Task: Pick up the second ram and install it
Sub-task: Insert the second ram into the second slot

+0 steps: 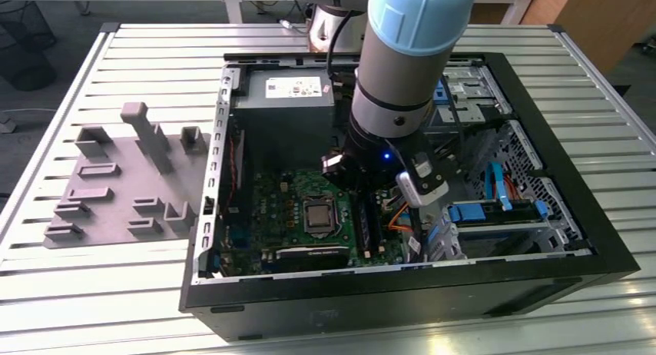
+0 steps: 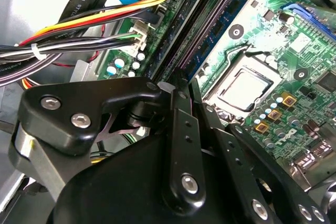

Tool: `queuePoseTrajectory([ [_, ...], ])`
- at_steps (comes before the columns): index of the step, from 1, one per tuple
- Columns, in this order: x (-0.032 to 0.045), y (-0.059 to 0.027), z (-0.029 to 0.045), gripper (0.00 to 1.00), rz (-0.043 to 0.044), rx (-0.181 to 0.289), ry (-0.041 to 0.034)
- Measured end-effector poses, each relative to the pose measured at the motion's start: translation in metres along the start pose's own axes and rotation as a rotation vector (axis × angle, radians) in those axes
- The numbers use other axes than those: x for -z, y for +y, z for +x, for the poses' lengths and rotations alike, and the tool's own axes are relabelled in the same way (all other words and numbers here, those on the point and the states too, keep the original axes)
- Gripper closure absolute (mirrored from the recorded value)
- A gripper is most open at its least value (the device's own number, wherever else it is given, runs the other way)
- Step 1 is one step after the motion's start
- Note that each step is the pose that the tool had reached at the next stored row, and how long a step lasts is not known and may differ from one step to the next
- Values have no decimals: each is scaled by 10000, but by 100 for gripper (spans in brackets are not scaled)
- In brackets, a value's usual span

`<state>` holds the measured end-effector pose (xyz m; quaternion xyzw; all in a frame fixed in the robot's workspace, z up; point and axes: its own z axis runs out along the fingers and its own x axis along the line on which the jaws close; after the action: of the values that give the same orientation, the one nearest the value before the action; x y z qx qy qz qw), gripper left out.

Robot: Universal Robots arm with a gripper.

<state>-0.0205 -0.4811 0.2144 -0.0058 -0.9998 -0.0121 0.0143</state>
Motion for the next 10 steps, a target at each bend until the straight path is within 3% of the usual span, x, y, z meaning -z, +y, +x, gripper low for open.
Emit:
queuePoseTrajectory([
  [10,-12,-3,0,86,2,63,1],
])
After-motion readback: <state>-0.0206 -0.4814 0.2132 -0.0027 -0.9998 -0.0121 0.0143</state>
